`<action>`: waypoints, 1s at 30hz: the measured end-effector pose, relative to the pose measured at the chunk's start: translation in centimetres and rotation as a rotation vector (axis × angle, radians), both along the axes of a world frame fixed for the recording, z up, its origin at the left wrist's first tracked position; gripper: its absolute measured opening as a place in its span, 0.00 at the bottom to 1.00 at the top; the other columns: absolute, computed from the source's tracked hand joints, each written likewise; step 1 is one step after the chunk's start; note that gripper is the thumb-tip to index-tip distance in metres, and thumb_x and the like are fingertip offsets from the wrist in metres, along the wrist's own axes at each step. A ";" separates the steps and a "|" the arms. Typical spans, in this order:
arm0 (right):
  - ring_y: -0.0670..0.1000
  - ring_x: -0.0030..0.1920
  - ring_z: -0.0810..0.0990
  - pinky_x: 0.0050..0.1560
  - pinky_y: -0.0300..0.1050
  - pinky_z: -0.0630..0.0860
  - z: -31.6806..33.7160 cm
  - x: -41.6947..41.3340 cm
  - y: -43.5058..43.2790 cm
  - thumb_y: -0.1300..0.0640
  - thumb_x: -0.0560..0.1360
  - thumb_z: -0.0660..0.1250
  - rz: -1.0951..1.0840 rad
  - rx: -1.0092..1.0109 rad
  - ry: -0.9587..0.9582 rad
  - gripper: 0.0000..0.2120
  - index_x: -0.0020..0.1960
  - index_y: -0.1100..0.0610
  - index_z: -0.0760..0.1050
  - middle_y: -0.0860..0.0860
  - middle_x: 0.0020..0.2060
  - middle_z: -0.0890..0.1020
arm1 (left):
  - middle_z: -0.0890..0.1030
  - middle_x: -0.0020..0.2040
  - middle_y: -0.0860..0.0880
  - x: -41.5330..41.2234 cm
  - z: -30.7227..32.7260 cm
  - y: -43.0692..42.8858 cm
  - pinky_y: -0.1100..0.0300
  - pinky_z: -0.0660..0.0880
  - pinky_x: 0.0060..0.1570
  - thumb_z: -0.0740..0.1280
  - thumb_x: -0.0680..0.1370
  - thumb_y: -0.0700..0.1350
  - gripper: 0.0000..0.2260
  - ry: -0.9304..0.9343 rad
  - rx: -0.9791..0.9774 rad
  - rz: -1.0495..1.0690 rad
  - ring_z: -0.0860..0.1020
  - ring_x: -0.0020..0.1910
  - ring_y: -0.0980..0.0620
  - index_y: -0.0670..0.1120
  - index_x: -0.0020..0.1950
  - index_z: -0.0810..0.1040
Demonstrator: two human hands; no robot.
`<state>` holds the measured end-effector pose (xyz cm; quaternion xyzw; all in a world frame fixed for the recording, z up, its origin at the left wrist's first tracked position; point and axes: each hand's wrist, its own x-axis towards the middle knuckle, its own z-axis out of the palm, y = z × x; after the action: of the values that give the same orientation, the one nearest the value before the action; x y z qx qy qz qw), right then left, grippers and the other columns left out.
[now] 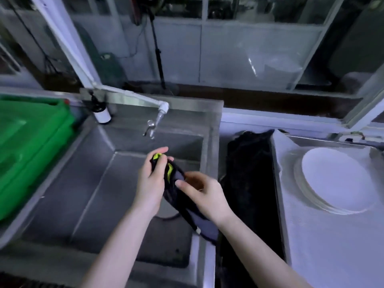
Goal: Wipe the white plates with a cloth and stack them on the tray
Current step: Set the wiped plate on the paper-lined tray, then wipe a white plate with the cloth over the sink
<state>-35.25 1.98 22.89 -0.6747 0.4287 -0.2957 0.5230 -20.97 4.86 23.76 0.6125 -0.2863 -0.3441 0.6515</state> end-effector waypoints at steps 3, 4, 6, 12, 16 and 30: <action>0.46 0.43 0.81 0.52 0.54 0.79 1.0 5.5 1.4 0.58 0.77 0.72 0.018 0.070 -0.125 0.04 0.46 0.51 0.78 0.48 0.41 0.84 | 0.83 0.51 0.51 4.9 0.0 2.1 0.48 0.74 0.60 0.63 0.80 0.49 0.09 0.067 -0.014 0.011 0.80 0.52 0.51 0.59 0.55 0.80; 0.49 0.44 0.81 0.52 0.57 0.80 1.3 7.3 1.7 0.60 0.78 0.70 0.032 0.095 -0.159 0.05 0.47 0.51 0.77 0.50 0.41 0.83 | 0.83 0.53 0.51 6.5 -0.1 2.5 0.48 0.75 0.60 0.64 0.78 0.51 0.09 0.098 -0.011 0.012 0.80 0.54 0.51 0.59 0.56 0.79; 0.55 0.43 0.81 0.47 0.60 0.83 2.0 10.6 2.2 0.62 0.79 0.67 0.043 0.154 -0.207 0.06 0.49 0.52 0.74 0.55 0.44 0.82 | 0.82 0.58 0.51 9.7 -0.4 3.2 0.48 0.76 0.59 0.68 0.73 0.56 0.17 0.202 0.021 -0.029 0.81 0.58 0.52 0.58 0.62 0.76; 0.54 0.42 0.83 0.36 0.58 0.84 0.8 18.1 0.8 0.63 0.80 0.65 -0.181 0.309 -0.282 0.04 0.51 0.55 0.72 0.59 0.48 0.83 | 0.81 0.63 0.52 17.6 -3.6 5.3 0.45 0.75 0.62 0.79 0.62 0.55 0.43 0.139 0.261 -0.284 0.80 0.59 0.52 0.61 0.73 0.64; 0.56 0.40 0.85 0.34 0.57 0.83 -3.4 20.9 -0.5 0.65 0.80 0.64 -0.286 0.425 -0.179 0.04 0.54 0.58 0.72 0.63 0.50 0.81 | 0.77 0.66 0.50 21.1 -6.3 5.1 0.46 0.74 0.64 0.75 0.73 0.46 0.36 0.014 0.384 -0.271 0.78 0.62 0.49 0.68 0.72 0.60; 0.53 0.32 0.75 0.33 0.49 0.75 -21.0 16.0 -3.9 0.61 0.79 0.65 -0.534 0.851 0.312 0.16 0.67 0.58 0.74 0.56 0.44 0.78 | 0.78 0.63 0.43 25.2 -19.4 -0.6 0.62 0.73 0.39 0.66 0.79 0.38 0.15 0.264 0.839 -0.276 0.78 0.50 0.50 0.47 0.65 0.76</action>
<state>-19.20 -1.90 1.93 -0.3057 0.7407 -0.1143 0.5872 4.18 4.24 4.39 0.7304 -0.1159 -0.5888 0.3260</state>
